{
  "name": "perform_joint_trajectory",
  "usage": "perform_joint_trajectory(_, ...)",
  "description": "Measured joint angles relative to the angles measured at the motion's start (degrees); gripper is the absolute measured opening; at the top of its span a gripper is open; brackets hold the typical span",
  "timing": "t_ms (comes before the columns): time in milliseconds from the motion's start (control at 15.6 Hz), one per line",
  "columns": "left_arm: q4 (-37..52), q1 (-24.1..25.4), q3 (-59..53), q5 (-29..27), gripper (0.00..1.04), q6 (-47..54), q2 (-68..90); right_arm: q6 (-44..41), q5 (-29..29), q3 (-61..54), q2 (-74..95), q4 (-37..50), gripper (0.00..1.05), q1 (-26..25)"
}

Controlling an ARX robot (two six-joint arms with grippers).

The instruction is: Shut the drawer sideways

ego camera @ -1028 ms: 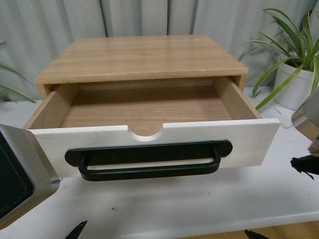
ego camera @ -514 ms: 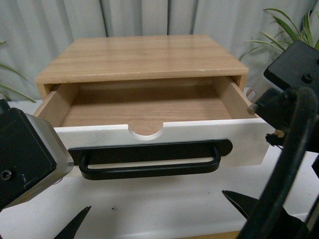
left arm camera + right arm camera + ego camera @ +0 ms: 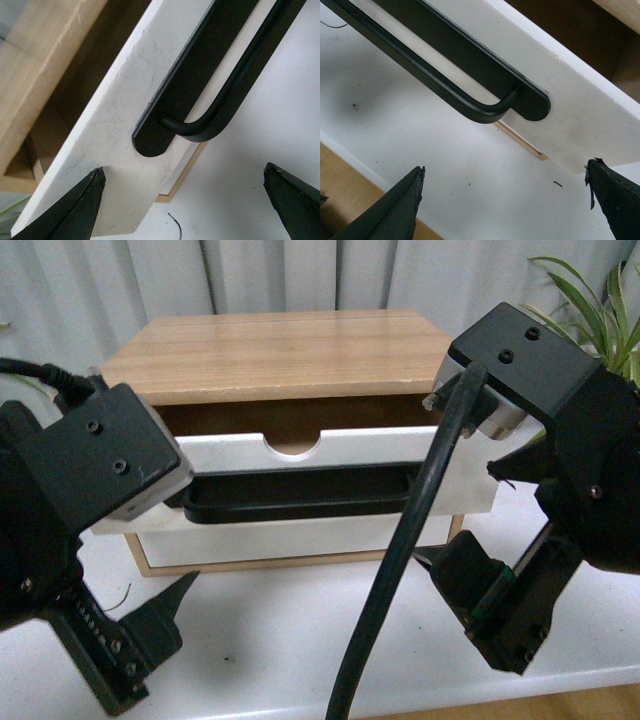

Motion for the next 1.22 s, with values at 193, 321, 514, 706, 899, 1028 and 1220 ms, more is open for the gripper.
perform_joint_trajectory(193,-0.76,0.48,5.42,0.07,0.98,1.53,5.03,0.04,-0.68,5.07,5.51,0.61,0.98,-1.40)
perform_joint_trajectory(321,-1.79,0.59,8.72,0.07,0.98,2.56,8.68,0.35,-0.81,8.85,8.92,1.44,0.98,-2.19)
perform_joint_trajectory(514,-3.65,0.92,13.22,-0.07,0.98,3.19,12.28,1.49,-0.77,13.11,12.41,2.64,0.98,-2.93)
perform_joint_trajectory(706,-4.94,1.11,15.02,-0.02,0.98,3.89,13.38,3.28,-0.28,15.30,15.19,3.45,0.98,-3.21)
perform_joint_trajectory(899,-5.20,0.87,15.47,-0.42,0.98,3.85,13.57,5.33,-0.11,15.58,16.35,4.04,0.98,-3.21)
perform_joint_trajectory(1028,-4.00,0.61,14.25,-0.35,0.98,3.23,12.26,6.32,-0.92,13.42,13.99,4.68,0.98,-3.28)
perform_joint_trajectory(1220,0.50,0.13,6.27,-1.64,0.98,-0.24,0.63,8.37,-2.03,3.58,2.25,5.73,0.98,-5.27)
